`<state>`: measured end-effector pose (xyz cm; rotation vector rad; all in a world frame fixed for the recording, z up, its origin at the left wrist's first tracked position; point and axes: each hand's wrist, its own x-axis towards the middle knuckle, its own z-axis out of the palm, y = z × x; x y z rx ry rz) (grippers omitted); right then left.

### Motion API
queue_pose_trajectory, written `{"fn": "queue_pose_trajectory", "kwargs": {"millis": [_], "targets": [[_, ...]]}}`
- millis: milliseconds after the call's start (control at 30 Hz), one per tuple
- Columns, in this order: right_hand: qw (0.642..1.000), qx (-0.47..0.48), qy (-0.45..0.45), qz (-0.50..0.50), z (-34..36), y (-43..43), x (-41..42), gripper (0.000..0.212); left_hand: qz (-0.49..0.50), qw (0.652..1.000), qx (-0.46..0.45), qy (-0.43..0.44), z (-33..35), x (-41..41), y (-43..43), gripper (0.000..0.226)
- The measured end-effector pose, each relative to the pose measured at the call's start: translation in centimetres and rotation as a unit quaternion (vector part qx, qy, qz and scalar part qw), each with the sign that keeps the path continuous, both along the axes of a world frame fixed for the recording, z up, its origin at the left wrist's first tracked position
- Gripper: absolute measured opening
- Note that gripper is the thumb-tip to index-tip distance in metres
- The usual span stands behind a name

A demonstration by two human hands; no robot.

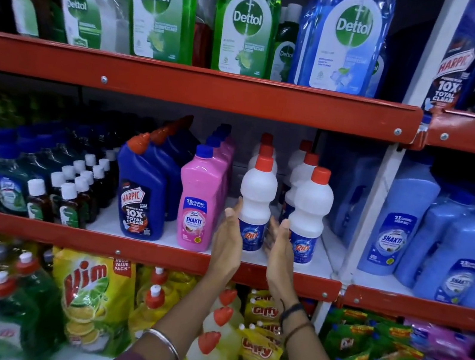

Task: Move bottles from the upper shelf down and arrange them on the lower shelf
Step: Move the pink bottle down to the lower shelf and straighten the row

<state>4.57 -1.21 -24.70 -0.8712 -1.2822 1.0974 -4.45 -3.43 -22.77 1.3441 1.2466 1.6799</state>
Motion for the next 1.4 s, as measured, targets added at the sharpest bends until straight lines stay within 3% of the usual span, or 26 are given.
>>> {"fn": "queue_pose_trajectory", "kwargs": {"millis": [433, 533, 633, 700, 833, 967, 1100, 1400], "targets": [[0.999, 0.015, 0.005, -0.049, -0.2, -0.4, -0.3, 0.084, -0.033, 0.999, -0.022, 0.022, 0.2, -1.0, -0.2, 0.049], [0.995, 0.032, 0.038, -0.088, -0.4, -1.5, -1.2, 0.064, -0.034, 0.998, 0.033, 0.037, -0.1, -1.3, -1.6, 0.043], [0.985, 0.097, 0.056, -0.132, -0.5, -3.8, -3.4, 0.049, 0.063, 0.989, 0.134, 0.012, -1.7, -2.4, -3.0, 0.063], [0.983, 0.136, 0.035, -0.121, -0.6, -4.8, -5.3, 0.043, 0.143, 0.974, 0.175, -0.031, -2.6, -4.0, -3.5, 0.052], [0.994, 0.106, -0.007, -0.039, -0.4, -4.2, -8.5, 0.039, 0.182, 0.975, 0.105, -0.075, -2.6, -7.7, -2.5, 0.049], [0.999, 0.032, 0.019, 0.007, -0.7, -2.2, -10.4, 0.074, 0.123, 0.991, 0.051, -0.033, -1.9, -9.3, -1.6, 0.06], [0.999, 0.001, 0.042, 0.0, -0.6, -1.6, -10.8, 0.059, 0.094, 0.995, 0.02, -0.017, -1.5, -9.7, -1.8, 0.064], [0.999, 0.008, 0.046, -0.021, 0.3, -2.0, -10.7, 0.047, 0.088, 0.995, 0.037, 0.003, -2.3, -10.0, -1.0, 0.05]]}}
